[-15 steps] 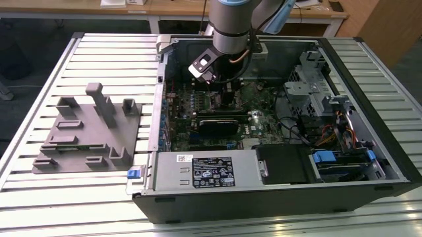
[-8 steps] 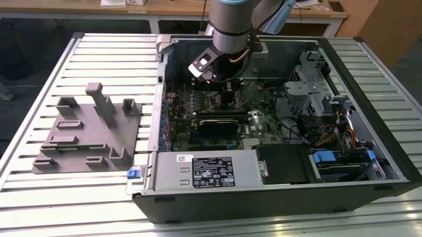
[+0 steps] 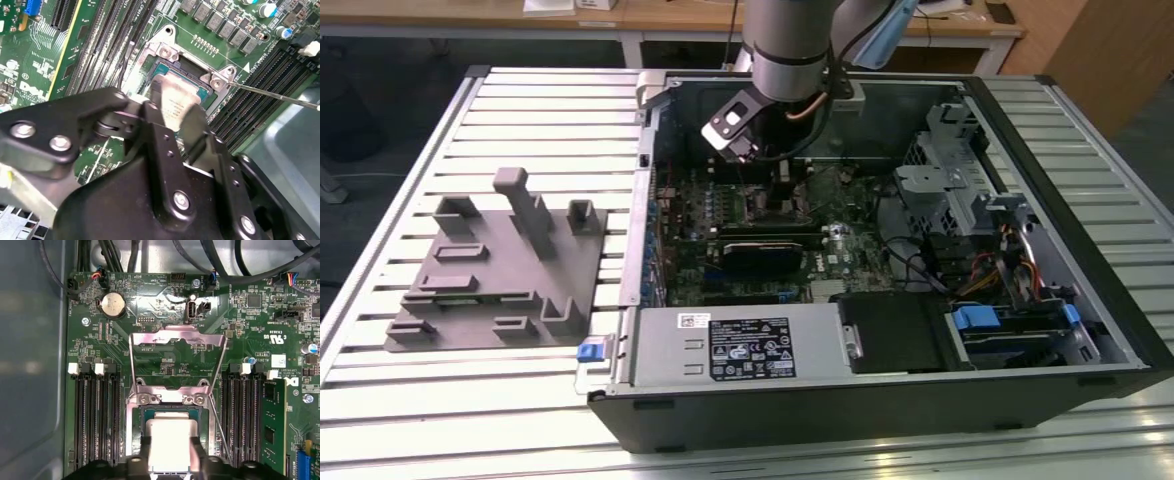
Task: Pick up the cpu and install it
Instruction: 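Place the cpu into insertion slot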
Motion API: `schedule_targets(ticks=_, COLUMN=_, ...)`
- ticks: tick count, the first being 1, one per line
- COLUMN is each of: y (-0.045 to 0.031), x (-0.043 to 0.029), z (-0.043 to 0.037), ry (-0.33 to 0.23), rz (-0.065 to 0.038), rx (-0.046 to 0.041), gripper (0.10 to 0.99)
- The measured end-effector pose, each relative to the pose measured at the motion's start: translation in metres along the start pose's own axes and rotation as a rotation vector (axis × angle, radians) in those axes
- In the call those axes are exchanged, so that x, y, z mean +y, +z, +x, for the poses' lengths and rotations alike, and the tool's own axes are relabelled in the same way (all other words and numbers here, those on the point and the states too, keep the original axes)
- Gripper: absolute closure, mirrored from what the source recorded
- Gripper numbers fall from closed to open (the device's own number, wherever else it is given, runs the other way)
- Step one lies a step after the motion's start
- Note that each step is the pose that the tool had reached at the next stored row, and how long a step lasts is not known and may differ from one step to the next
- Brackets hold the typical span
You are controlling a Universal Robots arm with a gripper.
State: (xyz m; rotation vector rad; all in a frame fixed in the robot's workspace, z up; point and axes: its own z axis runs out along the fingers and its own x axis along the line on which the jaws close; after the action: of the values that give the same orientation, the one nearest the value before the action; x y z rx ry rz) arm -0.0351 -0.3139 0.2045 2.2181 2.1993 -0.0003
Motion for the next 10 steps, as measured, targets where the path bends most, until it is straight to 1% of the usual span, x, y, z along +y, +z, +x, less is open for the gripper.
schedule_targets(ticks=2, y=-0.0004, x=0.0000, z=-0.0001, ry=0.000, rz=0.000, rx=-0.0002, gripper=0.737)
schedule_targets(ticks=3, y=-0.0007, x=0.0000, z=-0.0001, ry=0.000, rz=0.000, rx=-0.0003, gripper=0.737)
schedule_targets(ticks=5, y=-0.0018, x=0.0000, z=-0.0001, ry=0.000, rz=0.000, rx=-0.0004, gripper=0.855)
schedule_targets(ticks=6, y=-0.0023, x=0.0000, z=-0.0001, ry=0.000, rz=0.000, rx=-0.0003, gripper=0.855)
schedule_targets(ticks=8, y=-0.0029, x=0.0000, z=-0.0001, ry=0.000, rz=0.000, rx=-0.0003, gripper=0.973)
schedule_targets(ticks=10, y=-0.0036, x=0.0000, z=-0.0001, ry=0.000, rz=0.000, rx=-0.0004, gripper=0.973)
